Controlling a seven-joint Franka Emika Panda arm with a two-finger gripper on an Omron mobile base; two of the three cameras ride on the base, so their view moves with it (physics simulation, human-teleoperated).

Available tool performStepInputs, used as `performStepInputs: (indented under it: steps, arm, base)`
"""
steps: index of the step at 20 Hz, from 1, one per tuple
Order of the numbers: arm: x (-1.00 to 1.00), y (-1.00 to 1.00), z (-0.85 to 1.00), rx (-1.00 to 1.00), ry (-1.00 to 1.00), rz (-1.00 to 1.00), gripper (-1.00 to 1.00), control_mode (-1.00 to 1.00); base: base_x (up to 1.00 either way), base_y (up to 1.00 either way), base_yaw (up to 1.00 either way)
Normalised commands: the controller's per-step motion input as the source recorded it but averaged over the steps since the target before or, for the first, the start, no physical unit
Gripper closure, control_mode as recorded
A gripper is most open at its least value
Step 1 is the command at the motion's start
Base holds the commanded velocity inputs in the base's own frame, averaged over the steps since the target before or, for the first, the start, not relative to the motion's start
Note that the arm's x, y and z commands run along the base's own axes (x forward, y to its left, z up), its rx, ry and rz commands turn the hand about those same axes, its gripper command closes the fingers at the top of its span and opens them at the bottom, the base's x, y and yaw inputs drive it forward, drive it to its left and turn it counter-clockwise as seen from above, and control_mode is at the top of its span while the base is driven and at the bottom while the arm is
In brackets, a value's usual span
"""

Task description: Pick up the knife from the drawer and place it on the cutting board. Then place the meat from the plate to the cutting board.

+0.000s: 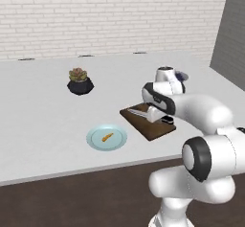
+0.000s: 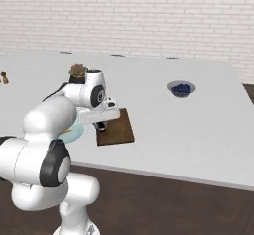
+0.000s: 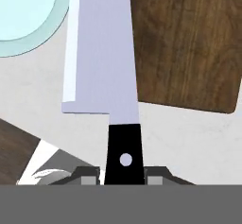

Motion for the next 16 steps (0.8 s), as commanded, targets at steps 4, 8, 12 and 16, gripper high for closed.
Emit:
performStepInputs:
  steps: [4, 8, 12, 16]
  arm:
    - [0.67, -0.24, -0.54, 0.00, -0.12, 0.00, 1.00, -1.00]
    - [0.94, -0.17, -0.24, 0.02, -0.01, 0.01, 1.00, -1.00]
    - [0.37, -0.06, 0.00, 0.09, 0.02, 0.01, 1.00, -1.00]
    - [0.03, -0.01, -0.06, 0.05, 0.01, 0.00, 1.00, -1.00]
  base:
    - [0.00, 0.00, 0.00]
    - [0.00, 0.00, 0.00]
    - [0.00, 0.00, 0.00]
    - [0.00, 0.00, 0.00]
